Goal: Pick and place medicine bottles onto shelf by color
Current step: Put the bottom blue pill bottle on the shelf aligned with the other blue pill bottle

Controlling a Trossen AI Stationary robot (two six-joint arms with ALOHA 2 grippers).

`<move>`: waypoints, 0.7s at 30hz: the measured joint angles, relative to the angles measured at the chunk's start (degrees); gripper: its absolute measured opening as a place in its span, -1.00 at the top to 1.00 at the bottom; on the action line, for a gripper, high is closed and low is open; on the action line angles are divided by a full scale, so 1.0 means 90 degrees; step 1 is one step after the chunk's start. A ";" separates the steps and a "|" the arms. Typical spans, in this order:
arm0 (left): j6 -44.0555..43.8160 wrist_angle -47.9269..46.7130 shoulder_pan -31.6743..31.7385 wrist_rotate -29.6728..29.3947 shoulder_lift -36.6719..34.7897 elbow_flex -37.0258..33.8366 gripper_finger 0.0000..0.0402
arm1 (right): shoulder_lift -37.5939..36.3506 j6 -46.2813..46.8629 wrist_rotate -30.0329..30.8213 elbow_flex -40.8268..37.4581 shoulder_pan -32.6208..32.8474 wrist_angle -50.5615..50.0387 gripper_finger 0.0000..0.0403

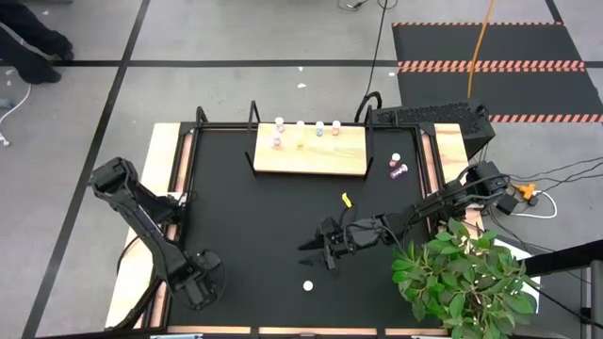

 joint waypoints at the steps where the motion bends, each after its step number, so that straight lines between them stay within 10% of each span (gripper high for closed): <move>1: 0.0000 -0.0013 0.0008 -0.0005 -0.0052 0.0001 -0.04 | 0.0000 0.0000 0.0000 0.0000 -0.0002 -0.0005 -0.04; 21: 0.0512 0.0213 0.0034 -0.0479 -0.0173 0.0006 0.31 | 0.0000 -0.0007 -0.0002 0.0000 -0.0090 -0.0049 -0.04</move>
